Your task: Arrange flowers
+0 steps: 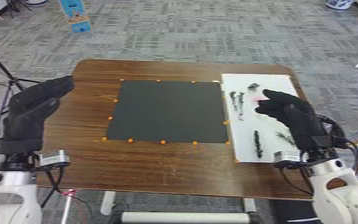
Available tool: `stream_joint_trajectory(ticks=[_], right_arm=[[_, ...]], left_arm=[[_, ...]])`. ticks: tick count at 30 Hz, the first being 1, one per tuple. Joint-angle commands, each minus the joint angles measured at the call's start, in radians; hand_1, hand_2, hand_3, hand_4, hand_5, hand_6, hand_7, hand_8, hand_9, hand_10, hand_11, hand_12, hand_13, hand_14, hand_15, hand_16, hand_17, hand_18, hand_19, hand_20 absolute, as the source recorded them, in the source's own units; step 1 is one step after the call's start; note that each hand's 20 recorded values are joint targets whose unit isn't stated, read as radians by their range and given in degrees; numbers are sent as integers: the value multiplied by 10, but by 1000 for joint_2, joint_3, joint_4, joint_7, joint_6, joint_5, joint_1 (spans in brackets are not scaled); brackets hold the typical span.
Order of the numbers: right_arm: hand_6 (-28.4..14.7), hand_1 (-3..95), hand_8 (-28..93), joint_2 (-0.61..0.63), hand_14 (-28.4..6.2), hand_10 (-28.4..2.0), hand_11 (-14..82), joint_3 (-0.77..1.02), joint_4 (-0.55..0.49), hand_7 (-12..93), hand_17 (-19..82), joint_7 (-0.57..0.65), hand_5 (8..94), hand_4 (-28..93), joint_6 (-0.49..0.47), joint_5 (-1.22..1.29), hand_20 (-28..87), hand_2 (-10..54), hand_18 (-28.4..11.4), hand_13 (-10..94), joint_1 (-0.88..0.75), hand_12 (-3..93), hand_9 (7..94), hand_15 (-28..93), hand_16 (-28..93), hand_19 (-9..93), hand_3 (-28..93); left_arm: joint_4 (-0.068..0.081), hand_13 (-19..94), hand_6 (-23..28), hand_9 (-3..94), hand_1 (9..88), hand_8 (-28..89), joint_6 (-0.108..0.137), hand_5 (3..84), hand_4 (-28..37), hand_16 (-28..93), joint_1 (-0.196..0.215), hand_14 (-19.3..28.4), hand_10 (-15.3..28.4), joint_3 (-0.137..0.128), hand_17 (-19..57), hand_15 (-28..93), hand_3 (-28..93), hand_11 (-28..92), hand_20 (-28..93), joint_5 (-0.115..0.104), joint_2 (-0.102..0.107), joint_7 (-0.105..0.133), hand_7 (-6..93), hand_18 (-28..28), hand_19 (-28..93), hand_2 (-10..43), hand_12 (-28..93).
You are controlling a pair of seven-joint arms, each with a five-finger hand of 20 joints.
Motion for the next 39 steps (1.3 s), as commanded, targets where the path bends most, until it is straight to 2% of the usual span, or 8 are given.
stream_joint_trajectory(ticks=[1,4,7,11,14,20,28,39], right_arm=[[-19,205,-100,-13,-157,-135,90,-22,-15,185,219,10,482,-225,49,-90,344,-95,-165,472,20,192,552,147,260,108,694],[-22,206,-100,-10,-157,-140,95,-42,-56,185,237,53,486,-223,171,-161,369,-95,-170,481,1,192,558,147,258,160,691],[-32,226,-92,17,-156,-145,133,-74,-106,201,266,124,518,-210,318,-276,453,-95,-178,550,-8,192,595,173,259,335,671],[-36,253,-80,74,-135,-160,228,-100,-178,246,290,249,581,-190,425,-496,535,-95,-219,666,-10,237,691,378,300,601,651],[-31,266,-65,123,-135,-148,356,-99,-232,295,324,348,655,-173,423,-672,601,-95,-251,710,-26,306,745,580,359,752,632],[-18,268,-52,172,-140,-134,496,-111,-312,406,395,462,723,-149,349,-889,645,-95,-272,739,-92,394,796,768,455,907,603],[9,255,-19,287,-123,-111,585,-192,-313,480,508,598,785,-138,27,-1120,753,-95,-278,818,-38,458,852,838,520,932,578],[14,249,-14,363,-100,-96,583,-349,-135,474,561,651,808,-134,-27,-1197,763,-95,-263,853,142,450,878,828,511,932,567]], left_arm=[[2,371,15,474,252,-68,1,496,-199,9,-13,144,119,5,86,111,727,155,196,11,-7,-4,143,108,58,-95,131],[-1,371,15,474,252,-67,2,497,-198,11,-7,145,119,1,86,111,726,156,195,10,-8,-4,143,108,57,-95,132],[-5,373,15,474,252,-68,6,498,-198,12,0,145,119,-5,85,112,726,156,194,11,-11,-3,144,108,58,-95,132],[-15,374,14,474,252,-69,10,498,-198,13,12,145,119,-24,84,112,726,157,193,20,-8,-3,146,108,57,-95,133],[-19,375,14,474,252,-69,9,498,-199,14,17,145,119,-35,84,113,727,157,194,34,3,-10,147,108,57,-95,133],[-22,381,14,476,253,-69,-4,499,-200,16,17,146,119,-47,83,116,727,158,194,48,20,-22,149,109,57,-95,134],[-29,386,13,476,254,-69,-5,499,-198,18,25,145,119,-57,82,118,725,159,194,54,20,-19,148,110,58,-95,134],[-25,390,14,478,252,-69,-11,499,-199,20,22,147,119,-46,81,120,725,159,193,54,11,-26,147,111,58,-95,134]])
